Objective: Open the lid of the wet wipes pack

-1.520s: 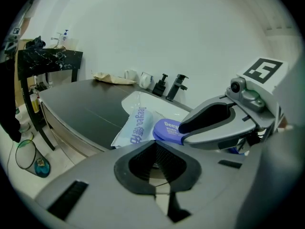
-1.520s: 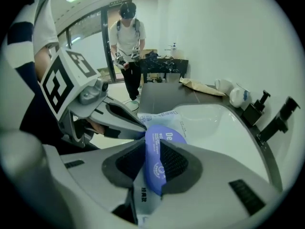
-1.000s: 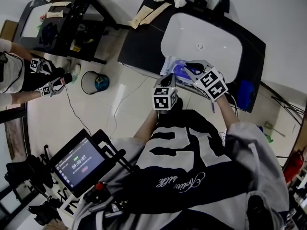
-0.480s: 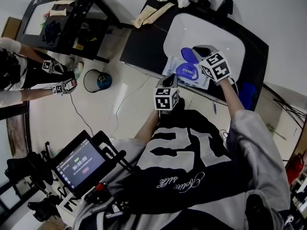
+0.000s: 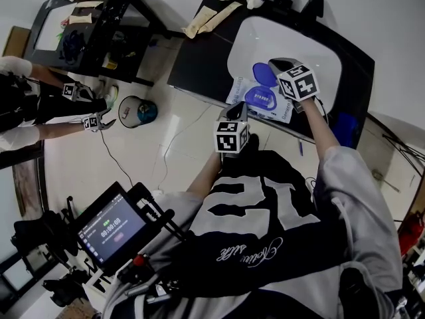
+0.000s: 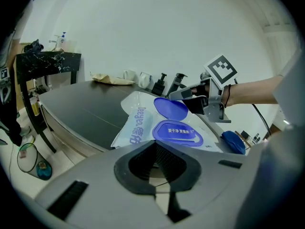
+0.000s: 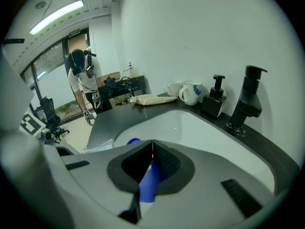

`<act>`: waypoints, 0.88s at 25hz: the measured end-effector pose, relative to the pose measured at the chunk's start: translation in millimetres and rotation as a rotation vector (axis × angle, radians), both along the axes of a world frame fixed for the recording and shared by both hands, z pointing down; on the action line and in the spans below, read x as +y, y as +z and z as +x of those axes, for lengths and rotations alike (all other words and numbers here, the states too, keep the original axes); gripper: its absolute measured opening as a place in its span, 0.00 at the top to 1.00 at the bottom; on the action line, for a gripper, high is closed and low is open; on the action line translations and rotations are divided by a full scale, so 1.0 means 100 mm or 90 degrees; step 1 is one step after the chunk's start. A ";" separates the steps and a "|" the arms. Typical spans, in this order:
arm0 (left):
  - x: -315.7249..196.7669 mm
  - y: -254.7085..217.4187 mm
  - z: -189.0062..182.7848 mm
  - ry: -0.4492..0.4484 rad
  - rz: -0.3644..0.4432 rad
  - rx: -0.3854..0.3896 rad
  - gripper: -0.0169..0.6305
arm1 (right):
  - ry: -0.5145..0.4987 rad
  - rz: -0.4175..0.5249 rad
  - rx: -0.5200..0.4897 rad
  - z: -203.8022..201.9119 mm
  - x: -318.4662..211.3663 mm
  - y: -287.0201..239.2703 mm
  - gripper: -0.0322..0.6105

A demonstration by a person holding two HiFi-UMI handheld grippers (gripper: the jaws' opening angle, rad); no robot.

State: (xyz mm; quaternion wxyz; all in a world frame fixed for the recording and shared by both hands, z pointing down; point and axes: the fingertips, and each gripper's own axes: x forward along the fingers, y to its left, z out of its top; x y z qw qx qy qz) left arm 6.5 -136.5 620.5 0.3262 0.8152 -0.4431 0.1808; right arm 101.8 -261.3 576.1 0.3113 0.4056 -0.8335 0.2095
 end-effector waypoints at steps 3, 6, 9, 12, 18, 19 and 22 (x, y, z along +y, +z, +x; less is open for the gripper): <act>0.01 0.01 0.00 0.006 0.000 0.000 0.98 | 0.035 0.026 -0.040 0.02 0.00 -0.19 0.95; 0.01 0.02 0.01 0.013 0.000 0.000 0.98 | 0.081 0.052 -0.096 0.07 0.06 -0.41 0.95; 0.01 0.04 0.01 0.021 -0.003 -0.002 0.98 | 0.121 0.066 -0.159 0.10 0.22 -0.59 0.95; 0.02 0.06 0.01 0.039 -0.006 -0.011 0.98 | 0.153 0.073 -0.208 0.09 0.44 -0.67 0.95; 0.01 -0.07 0.03 0.071 0.023 -0.017 0.98 | 0.187 0.082 -0.246 0.04 0.82 -0.58 0.95; 0.01 -0.13 0.04 0.072 0.033 -0.010 0.98 | 0.191 0.087 -0.252 0.03 0.86 -0.57 0.95; 0.06 -0.41 0.05 0.094 0.069 0.007 0.98 | 0.205 0.114 -0.262 -0.06 1.04 -0.63 0.95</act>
